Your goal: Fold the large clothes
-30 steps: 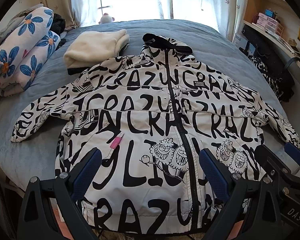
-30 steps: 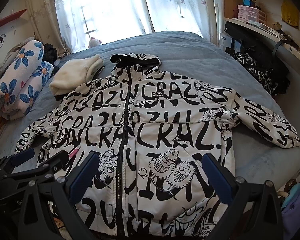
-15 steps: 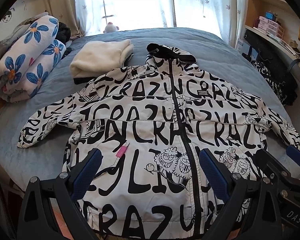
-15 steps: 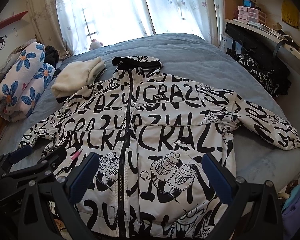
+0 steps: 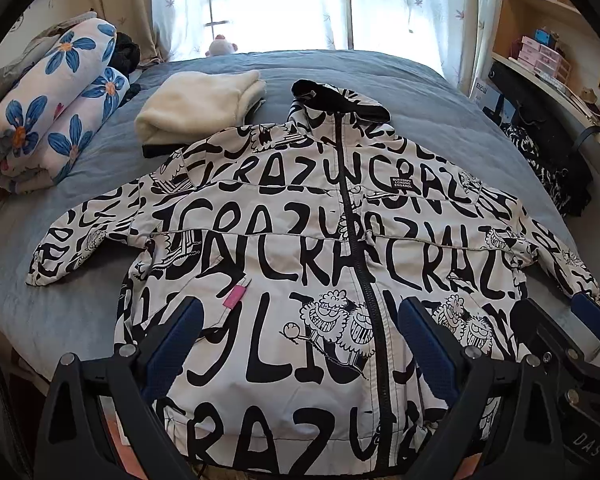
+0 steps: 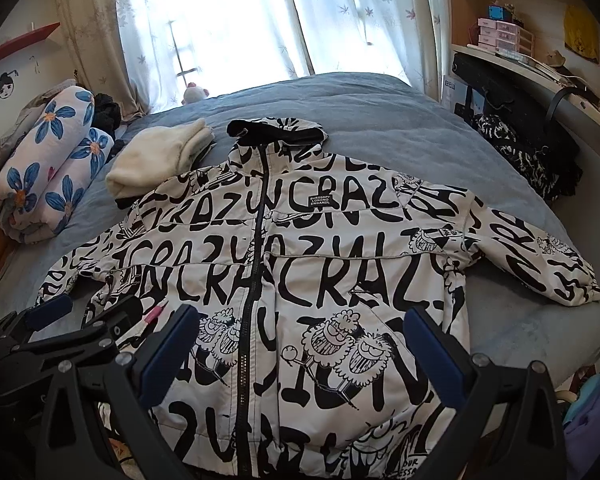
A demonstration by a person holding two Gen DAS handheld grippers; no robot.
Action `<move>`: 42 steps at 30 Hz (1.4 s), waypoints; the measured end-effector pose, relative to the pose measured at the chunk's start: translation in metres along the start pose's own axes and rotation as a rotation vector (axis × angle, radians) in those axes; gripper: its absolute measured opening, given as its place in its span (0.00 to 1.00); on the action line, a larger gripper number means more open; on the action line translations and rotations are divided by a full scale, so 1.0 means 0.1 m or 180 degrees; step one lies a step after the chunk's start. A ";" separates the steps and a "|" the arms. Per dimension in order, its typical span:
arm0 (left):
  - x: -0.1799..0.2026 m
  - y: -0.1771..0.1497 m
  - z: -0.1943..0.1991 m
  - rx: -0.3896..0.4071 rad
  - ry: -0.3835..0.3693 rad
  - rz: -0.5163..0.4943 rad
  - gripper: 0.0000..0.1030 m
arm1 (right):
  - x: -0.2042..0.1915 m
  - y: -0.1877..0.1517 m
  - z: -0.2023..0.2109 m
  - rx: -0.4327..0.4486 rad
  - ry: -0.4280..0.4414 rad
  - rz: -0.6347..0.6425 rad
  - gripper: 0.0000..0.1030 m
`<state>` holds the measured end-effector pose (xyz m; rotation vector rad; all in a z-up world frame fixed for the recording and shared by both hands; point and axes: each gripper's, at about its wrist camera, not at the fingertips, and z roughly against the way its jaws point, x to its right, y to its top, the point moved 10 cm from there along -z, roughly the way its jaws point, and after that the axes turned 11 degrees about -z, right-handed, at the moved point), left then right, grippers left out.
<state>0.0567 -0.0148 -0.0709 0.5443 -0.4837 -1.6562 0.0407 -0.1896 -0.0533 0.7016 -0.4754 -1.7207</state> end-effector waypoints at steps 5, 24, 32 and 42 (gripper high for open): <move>0.02 0.06 0.02 0.0044 0.0002 -0.0008 0.94 | 0.00 0.02 0.02 0.0032 0.0024 0.0001 1.00; 0.03 0.51 0.27 0.0297 0.0034 -0.0071 0.95 | 0.00 0.37 0.16 0.0227 -0.0129 0.0358 1.00; 0.10 0.69 0.32 0.0373 0.0043 -0.0092 0.95 | 0.04 0.64 0.37 0.0428 -0.0152 0.0469 1.00; 0.29 0.83 0.31 0.0428 0.0091 -0.0227 0.95 | 0.30 0.96 0.61 0.0703 -0.0190 0.0419 1.00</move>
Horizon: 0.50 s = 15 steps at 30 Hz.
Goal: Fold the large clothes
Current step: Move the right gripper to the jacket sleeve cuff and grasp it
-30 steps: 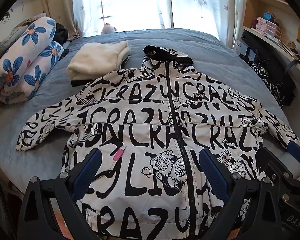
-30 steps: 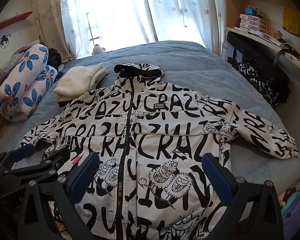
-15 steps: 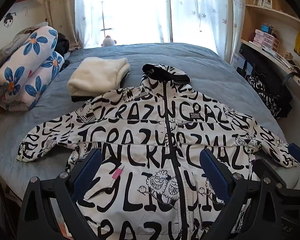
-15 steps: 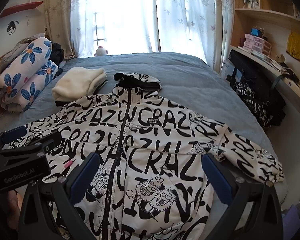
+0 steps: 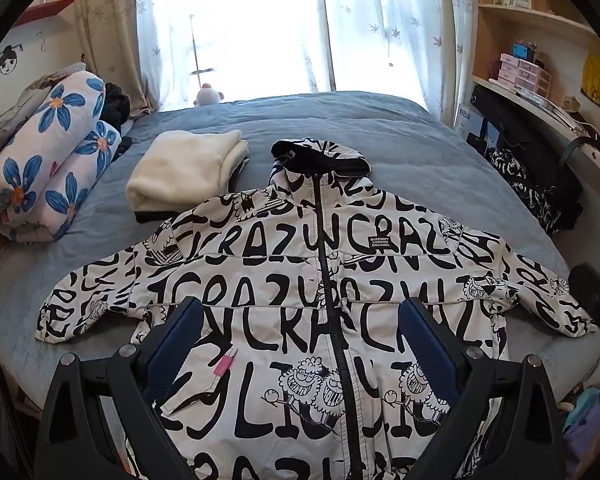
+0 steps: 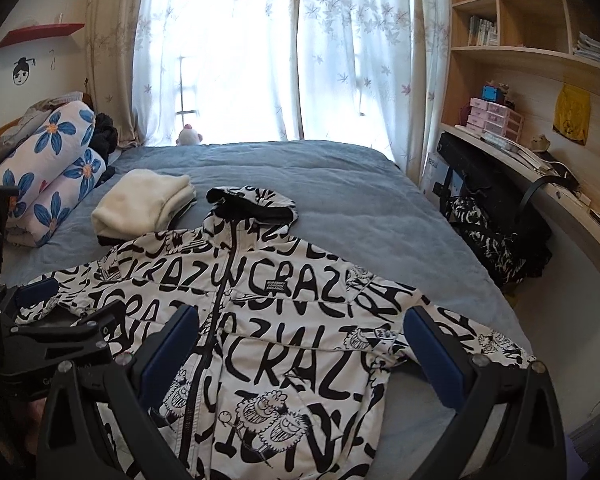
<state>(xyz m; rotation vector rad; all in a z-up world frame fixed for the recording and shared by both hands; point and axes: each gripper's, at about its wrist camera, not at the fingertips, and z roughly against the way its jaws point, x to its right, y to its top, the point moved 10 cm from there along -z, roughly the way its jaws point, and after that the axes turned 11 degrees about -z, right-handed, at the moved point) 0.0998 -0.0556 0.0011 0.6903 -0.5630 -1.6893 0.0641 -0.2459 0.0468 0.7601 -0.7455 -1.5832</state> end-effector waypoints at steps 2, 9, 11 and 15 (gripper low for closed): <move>0.05 0.03 -0.02 0.0015 -0.0011 -0.0018 0.95 | 0.09 0.00 0.00 0.0017 -0.0023 -0.0052 1.00; 0.27 0.08 -0.13 0.0091 0.0043 -0.0105 0.95 | 0.42 -0.14 -0.12 -0.0094 -0.0100 -0.0257 1.00; 0.34 0.08 -0.16 0.0098 0.0026 -0.0127 0.95 | 0.47 -0.19 -0.16 -0.0139 -0.0103 -0.0294 1.00; 0.43 0.07 -0.21 0.0088 0.0019 -0.0151 0.95 | 0.57 -0.27 -0.26 -0.0187 -0.0115 -0.0386 1.00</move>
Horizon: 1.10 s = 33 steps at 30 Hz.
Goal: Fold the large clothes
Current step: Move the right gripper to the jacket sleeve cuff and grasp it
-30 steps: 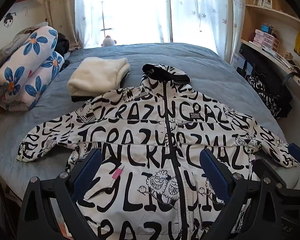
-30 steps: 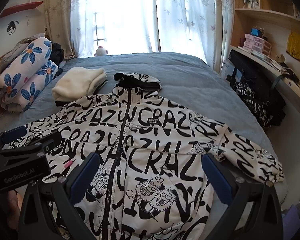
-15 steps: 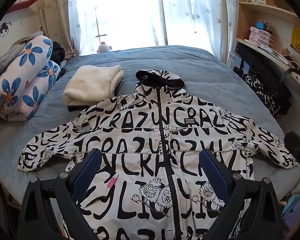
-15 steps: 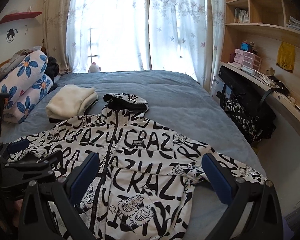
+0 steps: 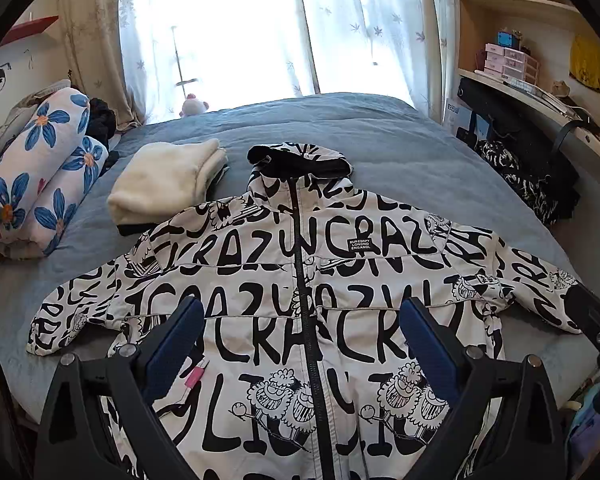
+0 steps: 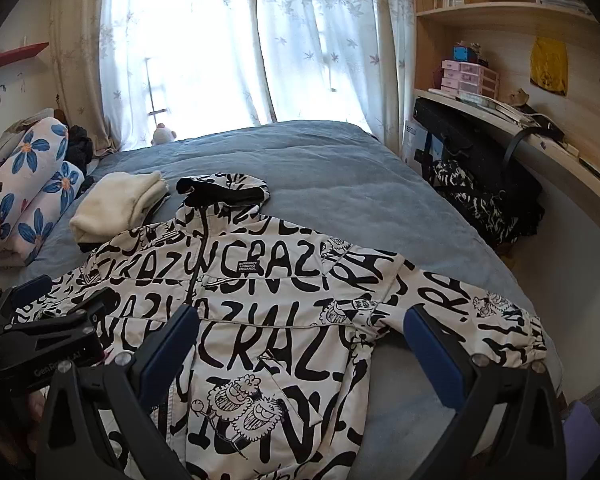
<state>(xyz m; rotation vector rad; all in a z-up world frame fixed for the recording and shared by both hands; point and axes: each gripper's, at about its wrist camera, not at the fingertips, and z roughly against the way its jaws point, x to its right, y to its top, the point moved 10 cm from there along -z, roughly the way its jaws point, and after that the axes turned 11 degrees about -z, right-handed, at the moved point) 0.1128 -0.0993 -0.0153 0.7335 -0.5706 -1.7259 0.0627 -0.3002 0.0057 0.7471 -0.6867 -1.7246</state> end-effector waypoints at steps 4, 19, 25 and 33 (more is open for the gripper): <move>0.02 0.04 -0.03 0.0041 0.0110 -0.0021 0.95 | 0.10 -0.06 -0.10 -0.0034 -0.0018 -0.0133 1.00; 0.47 -0.13 -0.63 -0.0438 -0.0146 -0.0181 0.89 | 0.71 -0.31 -0.46 -0.0243 -0.0183 -0.0461 1.00; 0.66 -0.13 -0.77 -0.0434 -0.0192 -0.0317 0.89 | 1.13 -0.43 -0.61 -0.0349 -0.0312 -0.0791 0.99; 0.88 -0.01 -0.85 -0.0244 -0.0397 -0.0318 0.89 | 2.00 -0.68 -0.89 -0.0591 -0.0502 -0.1598 0.99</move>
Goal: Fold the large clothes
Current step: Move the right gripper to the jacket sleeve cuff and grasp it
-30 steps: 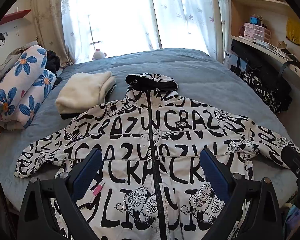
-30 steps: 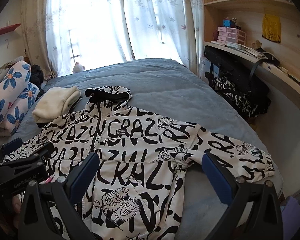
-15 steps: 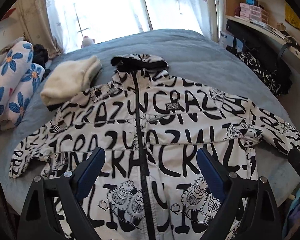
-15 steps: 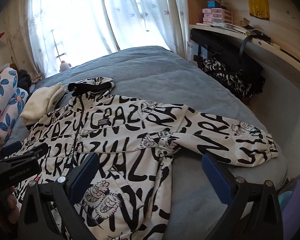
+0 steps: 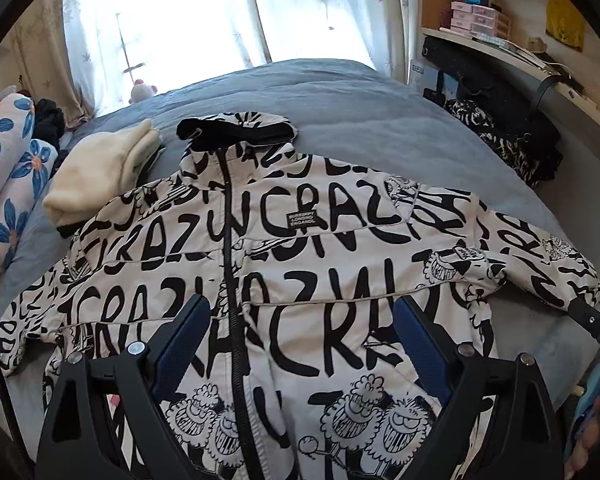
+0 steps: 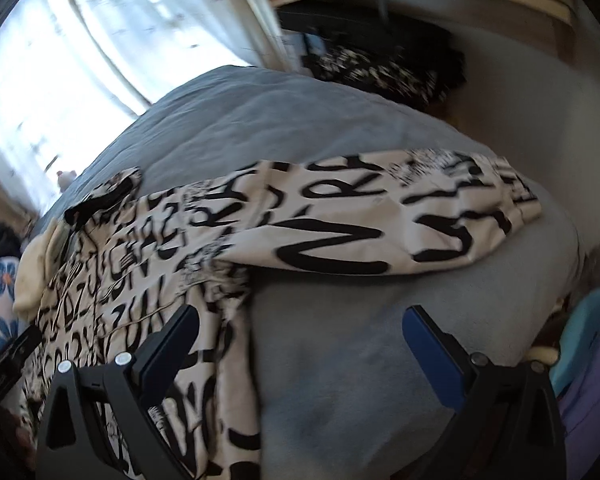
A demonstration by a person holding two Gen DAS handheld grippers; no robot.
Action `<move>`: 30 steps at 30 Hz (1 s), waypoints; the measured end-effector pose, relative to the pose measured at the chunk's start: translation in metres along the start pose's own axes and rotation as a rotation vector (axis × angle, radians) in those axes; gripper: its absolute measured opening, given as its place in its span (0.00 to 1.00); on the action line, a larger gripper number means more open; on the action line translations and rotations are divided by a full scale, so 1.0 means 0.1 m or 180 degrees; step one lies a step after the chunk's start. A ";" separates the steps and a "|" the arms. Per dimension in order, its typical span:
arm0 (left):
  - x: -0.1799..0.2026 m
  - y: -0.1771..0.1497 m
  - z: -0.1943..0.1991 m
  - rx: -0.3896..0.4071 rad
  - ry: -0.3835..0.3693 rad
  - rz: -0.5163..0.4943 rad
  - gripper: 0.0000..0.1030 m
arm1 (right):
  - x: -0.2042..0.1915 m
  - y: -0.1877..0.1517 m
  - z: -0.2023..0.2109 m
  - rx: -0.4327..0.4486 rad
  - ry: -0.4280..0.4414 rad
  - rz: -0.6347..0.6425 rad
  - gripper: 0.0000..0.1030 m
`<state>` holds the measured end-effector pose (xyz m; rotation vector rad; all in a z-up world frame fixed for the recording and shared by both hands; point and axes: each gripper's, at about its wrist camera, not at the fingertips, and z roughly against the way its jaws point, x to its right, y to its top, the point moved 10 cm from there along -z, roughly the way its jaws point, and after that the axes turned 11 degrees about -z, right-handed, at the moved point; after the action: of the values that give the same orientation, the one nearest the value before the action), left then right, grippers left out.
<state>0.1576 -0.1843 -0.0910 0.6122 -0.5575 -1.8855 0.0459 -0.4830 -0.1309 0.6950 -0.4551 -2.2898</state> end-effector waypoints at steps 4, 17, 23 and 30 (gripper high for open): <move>0.09 0.03 -0.07 -0.0047 0.0012 -0.0051 0.89 | 0.35 0.10 -0.14 -0.0100 -0.0046 -0.0399 0.98; 0.34 0.09 -0.24 -0.0120 -0.0271 -0.0108 0.89 | 1.19 0.47 -0.58 -0.0171 -0.0170 -0.1568 0.98; 0.31 0.01 -0.30 -0.0245 -0.0436 0.0021 0.89 | 1.33 0.67 -0.69 0.0021 -0.0586 -0.1538 0.75; -0.01 -0.05 -0.24 -0.0160 -0.0258 0.0201 0.89 | 1.04 1.08 -0.41 0.0514 -0.0458 -0.1214 0.09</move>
<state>0.1702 -0.1843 -0.1124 0.4816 -0.5735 -1.8653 0.0619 -0.6367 -0.1465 0.7506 -0.6248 -2.6964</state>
